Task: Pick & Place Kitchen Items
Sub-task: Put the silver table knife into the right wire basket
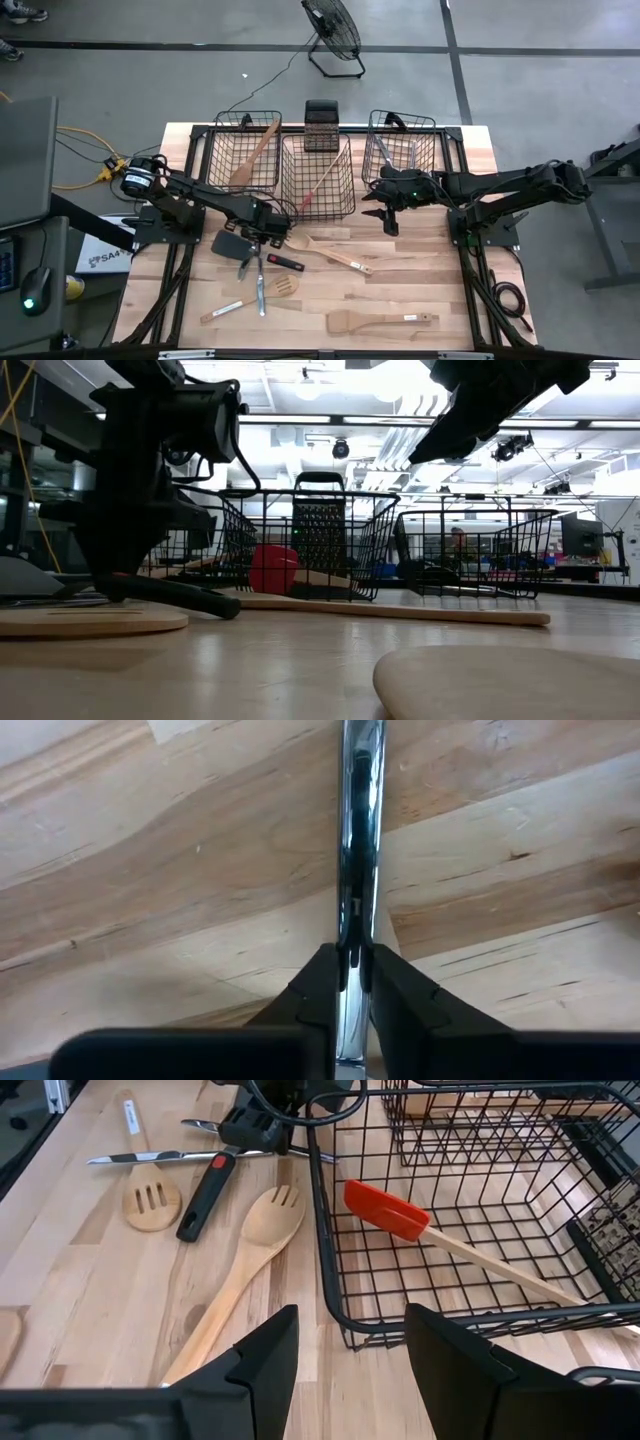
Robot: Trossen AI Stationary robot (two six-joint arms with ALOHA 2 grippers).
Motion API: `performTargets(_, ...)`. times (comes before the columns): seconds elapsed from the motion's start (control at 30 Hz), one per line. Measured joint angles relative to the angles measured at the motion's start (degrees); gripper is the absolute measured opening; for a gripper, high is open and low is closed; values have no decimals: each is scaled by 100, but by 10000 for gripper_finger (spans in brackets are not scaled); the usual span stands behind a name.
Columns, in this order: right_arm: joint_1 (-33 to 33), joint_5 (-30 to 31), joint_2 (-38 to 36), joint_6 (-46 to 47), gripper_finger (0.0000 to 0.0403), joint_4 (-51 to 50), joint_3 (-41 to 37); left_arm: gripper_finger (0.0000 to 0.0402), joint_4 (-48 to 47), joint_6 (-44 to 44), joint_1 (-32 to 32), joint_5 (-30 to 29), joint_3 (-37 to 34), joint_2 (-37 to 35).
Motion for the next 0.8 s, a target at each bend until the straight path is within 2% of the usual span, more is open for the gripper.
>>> performTargets(0.53, 0, -2, 0, 0, 176, -2, 0, 33, -46, 322, 0, -6, 4, -10)
performTargets(0.8, 0, -2, 0, 0, 176, -41, 0, 33, -208, 340, 0, -185, -7, -327)
